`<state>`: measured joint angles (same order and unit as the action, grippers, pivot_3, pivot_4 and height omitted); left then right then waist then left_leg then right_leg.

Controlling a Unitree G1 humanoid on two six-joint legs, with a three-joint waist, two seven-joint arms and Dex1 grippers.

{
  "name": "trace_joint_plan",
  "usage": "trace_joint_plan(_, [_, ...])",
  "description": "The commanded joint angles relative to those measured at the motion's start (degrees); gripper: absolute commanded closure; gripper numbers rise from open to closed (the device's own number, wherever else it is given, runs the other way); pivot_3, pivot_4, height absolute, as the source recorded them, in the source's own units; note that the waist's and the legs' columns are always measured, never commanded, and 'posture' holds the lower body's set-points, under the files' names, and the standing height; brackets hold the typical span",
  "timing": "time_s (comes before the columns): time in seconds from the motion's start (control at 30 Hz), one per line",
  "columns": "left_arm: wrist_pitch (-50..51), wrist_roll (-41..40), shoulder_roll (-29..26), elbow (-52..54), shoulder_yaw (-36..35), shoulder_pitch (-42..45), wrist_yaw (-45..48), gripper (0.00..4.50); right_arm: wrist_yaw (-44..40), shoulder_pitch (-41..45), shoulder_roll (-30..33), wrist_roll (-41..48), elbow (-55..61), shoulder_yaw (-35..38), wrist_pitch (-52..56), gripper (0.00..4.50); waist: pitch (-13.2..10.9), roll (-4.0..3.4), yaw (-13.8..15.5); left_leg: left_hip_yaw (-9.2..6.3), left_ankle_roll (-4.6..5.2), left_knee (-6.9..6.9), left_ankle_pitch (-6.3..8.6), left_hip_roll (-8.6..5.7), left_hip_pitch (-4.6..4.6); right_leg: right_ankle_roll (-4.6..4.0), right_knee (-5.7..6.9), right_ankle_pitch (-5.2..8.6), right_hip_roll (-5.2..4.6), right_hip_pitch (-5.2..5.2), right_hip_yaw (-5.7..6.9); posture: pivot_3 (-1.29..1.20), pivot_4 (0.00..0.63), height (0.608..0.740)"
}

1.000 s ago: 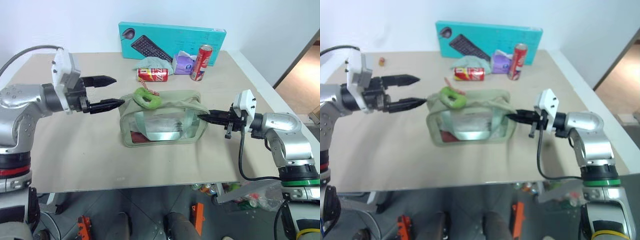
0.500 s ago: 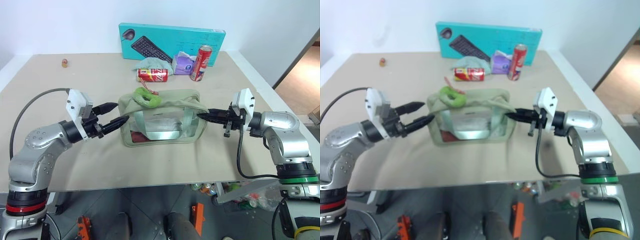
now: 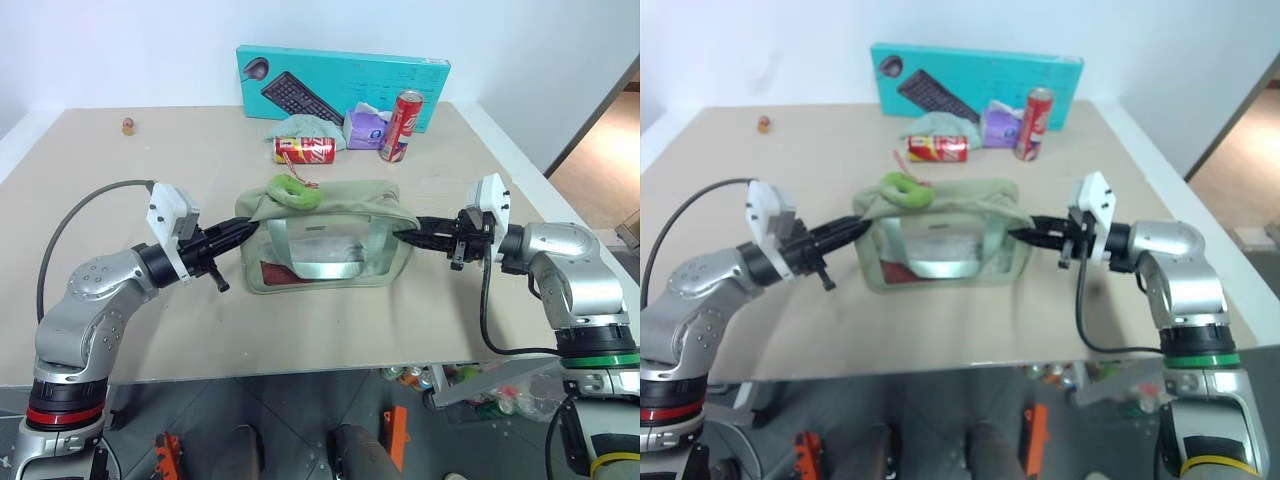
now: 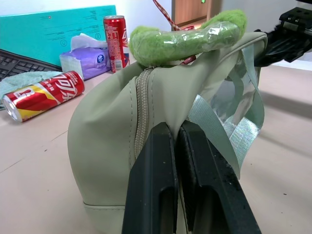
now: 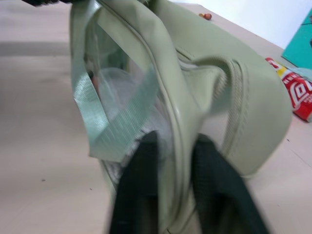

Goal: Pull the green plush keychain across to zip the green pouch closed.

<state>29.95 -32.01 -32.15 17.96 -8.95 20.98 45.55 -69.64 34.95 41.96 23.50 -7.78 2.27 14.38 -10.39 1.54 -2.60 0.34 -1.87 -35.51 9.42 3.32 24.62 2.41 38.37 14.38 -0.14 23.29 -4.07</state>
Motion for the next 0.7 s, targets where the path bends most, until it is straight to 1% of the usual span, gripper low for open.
trace_joint_plan(0.03, [-0.41, -0.82, -0.88, 1.13, 0.22, 1.24, 0.66, 4.50, 0.29, 1.61, 2.04, 2.17, 4.84, 2.82, 1.69, 2.24, 0.00, 0.00, 0.00, 0.00, 0.00, 0.00, 0.00, 0.00, 0.00, 0.01, 0.00, 0.00, 0.00, 0.00, 0.00, 0.00, 0.150, 0.740])
trace_joint_plan(0.1, [-0.45, -0.76, -0.98, 1.05, 0.43, 1.22, 0.73, 4.50, 0.91, 2.35, 2.92, 2.91, 6.86, 3.44, 3.08, 1.57, 0.00, 0.00, 0.01, 0.00, 0.00, 0.00, 0.00, -0.01, 0.01, 0.01, -0.01, 0.01, -0.01, 0.00, 0.00, 0.00, 0.150, 0.740])
trace_joint_plan(0.13, [-0.31, -0.80, -1.03, 1.09, 0.60, 1.18, 0.83, 4.50, 1.08, 3.07, 3.70, 3.00, 8.30, 3.80, 3.46, 1.16, 0.00, -0.01, 0.01, 0.00, 0.00, 0.00, 0.00, -0.01, 0.01, 0.01, -0.01, 0.01, -0.01, 0.00, 0.00, 0.00, 0.150, 0.740])
trace_joint_plan(0.17, [-0.27, -0.66, -1.16, 1.11, 0.86, 1.15, 0.99, 4.50, 1.32, 4.25, 4.44, 3.83, 10.12, 4.03, 5.19, 0.89, 0.00, -0.01, 0.01, 0.01, 0.00, 0.00, 0.00, -0.02, 0.01, 0.01, -0.01, 0.01, -0.02, 0.01, -0.01, 0.00, 0.150, 0.740])
trace_joint_plan(0.23, [-0.28, -0.61, -1.24, 1.13, 1.14, 1.12, 1.19, 4.50, 2.46, 7.01, 4.39, 4.88, 13.28, 3.56, 6.94, 0.20, -0.01, -0.01, -0.04, 0.01, 0.00, 0.00, 0.00, -0.01, 0.01, 0.01, -0.01, 0.00, -0.01, 0.02, -0.01, 0.00, 0.150, 0.740])
trace_joint_plan(0.27, [-0.31, -0.56, -1.26, 1.08, 1.21, 1.13, 1.20, 4.50, 3.35, 8.43, 3.69, 5.85, 14.81, 3.03, 8.39, 0.01, 0.00, -0.01, -0.04, 0.01, 0.00, 0.00, 0.00, 0.00, 0.00, 0.00, 0.00, 0.00, 0.00, 0.03, -0.01, 0.00, 0.150, 0.740])
trace_joint_plan(0.37, [-0.26, -0.61, -1.23, 1.04, 1.31, 1.18, 1.27, 4.50, 6.65, 12.34, -0.62, 6.13, 19.06, -0.57, 10.00, 0.01, 0.01, 0.00, -0.03, -0.03, 0.00, 0.03, 0.00, 0.03, -0.02, -0.03, 0.00, 0.01, 0.04, 0.02, 0.02, 0.00, 0.150, 0.740])
trace_joint_plan(0.47, [-0.20, -0.58, -1.07, 0.83, 1.58, 1.55, 1.30, 4.50, 9.21, 14.50, -5.09, 3.69, 19.97, -4.70, 9.92, 0.01, 0.01, 0.01, -0.01, -0.05, 0.00, 0.03, 0.00, 0.04, -0.01, -0.04, 0.00, 0.02, 0.04, 0.01, 0.03, 0.00, 0.150, 0.740])
trace_joint_plan(0.57, [0.06, -0.88, -0.79, 0.95, 1.88, 2.18, 1.00, 4.50, 10.60, 15.83, -9.28, -1.09, 15.64, -8.69, 5.71, 0.01, 0.01, 0.01, 0.16, -0.04, 0.00, 0.00, 0.00, 0.00, 0.05, 0.00, -0.01, 0.01, -0.02, 0.03, 0.03, 0.00, 0.150, 0.740])
trace_joint_plan(0.7, [0.09, -0.70, -0.37, 1.12, 2.33, 2.72, 0.29, 4.50, 10.22, 16.83, -11.64, -5.58, 8.71, -10.83, -0.37, 0.01, 0.01, 0.01, 0.45, -0.02, 0.00, -0.01, 0.00, -0.05, 0.10, 0.03, -0.07, 0.00, -0.08, 0.03, 0.04, 0.00, 0.150, 0.740])
